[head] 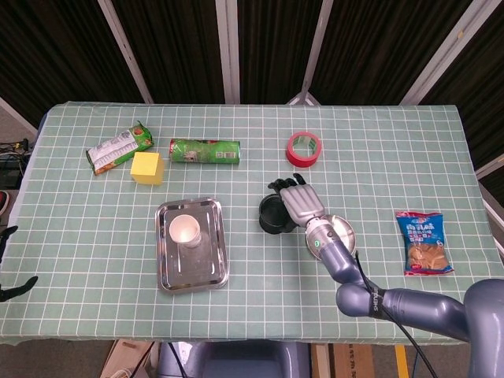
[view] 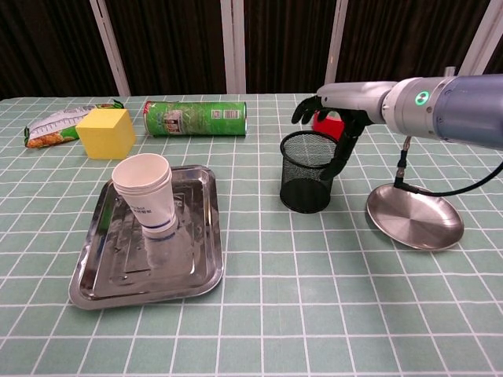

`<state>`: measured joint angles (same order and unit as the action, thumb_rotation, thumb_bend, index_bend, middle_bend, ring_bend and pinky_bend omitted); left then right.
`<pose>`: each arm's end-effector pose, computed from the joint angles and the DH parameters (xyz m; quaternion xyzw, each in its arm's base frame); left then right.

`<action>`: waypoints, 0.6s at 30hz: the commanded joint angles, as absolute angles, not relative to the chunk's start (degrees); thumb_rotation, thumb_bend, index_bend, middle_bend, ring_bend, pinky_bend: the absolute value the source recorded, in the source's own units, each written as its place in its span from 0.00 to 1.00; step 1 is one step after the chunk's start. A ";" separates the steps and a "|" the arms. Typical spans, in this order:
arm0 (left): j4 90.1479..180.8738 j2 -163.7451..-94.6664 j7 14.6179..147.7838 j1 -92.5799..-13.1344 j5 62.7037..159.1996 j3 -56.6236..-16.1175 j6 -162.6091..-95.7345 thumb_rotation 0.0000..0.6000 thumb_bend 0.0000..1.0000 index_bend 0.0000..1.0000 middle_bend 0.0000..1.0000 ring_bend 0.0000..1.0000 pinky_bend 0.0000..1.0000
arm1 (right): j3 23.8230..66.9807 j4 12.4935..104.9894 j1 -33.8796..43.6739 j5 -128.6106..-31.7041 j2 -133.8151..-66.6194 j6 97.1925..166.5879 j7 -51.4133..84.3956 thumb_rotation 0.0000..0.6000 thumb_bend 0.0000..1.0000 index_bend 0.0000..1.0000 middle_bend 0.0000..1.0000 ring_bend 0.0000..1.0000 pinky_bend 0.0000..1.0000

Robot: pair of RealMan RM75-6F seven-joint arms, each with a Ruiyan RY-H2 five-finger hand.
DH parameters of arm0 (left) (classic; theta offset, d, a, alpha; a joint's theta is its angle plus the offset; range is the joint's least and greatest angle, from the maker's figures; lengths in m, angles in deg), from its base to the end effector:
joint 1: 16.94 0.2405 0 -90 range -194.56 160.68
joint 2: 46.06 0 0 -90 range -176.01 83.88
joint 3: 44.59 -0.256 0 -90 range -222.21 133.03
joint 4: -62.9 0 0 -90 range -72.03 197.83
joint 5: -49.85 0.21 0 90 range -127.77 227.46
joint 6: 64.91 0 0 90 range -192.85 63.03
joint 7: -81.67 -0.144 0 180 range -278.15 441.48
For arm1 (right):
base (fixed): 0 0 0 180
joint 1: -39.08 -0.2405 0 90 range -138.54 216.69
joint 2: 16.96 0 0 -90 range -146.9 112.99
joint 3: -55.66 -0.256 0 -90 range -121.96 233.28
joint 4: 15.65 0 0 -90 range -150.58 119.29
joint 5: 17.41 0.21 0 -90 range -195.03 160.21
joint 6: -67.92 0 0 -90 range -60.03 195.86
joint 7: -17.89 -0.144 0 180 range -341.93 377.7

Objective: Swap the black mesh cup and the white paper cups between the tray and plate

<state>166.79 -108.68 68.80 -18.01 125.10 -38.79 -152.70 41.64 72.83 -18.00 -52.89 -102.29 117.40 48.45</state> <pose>-0.3032 0.1662 0.1706 -0.5242 -0.4132 -0.3386 0.6632 -0.0906 -0.3875 -0.0066 0.7372 -0.4283 0.3215 0.4120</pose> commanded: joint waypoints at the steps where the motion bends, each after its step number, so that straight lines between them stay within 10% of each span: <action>1: 166.69 -108.66 68.78 -18.12 125.07 -38.80 -152.56 1.00 0.08 0.16 0.00 0.00 0.00 | 41.91 73.85 -18.28 -52.59 -102.28 119.25 49.30 1.00 0.01 0.01 0.00 0.00 0.00; 9: 165.79 -107.70 71.40 -18.49 127.17 -39.33 -151.95 1.00 0.09 0.15 0.00 0.00 0.00 | 46.16 89.87 -12.79 -55.96 -91.51 130.03 52.56 1.00 0.00 0.00 0.00 0.00 0.00; 18: 168.87 -101.54 80.18 -19.41 135.24 -43.28 -147.95 1.00 0.09 0.14 0.00 0.00 0.00 | 59.75 94.92 11.80 -79.85 -78.27 146.29 30.51 1.00 0.00 0.00 0.00 0.00 0.00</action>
<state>168.17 -103.12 78.82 -18.81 133.80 -42.35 -149.25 52.89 95.24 1.26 -69.53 -83.59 137.58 39.94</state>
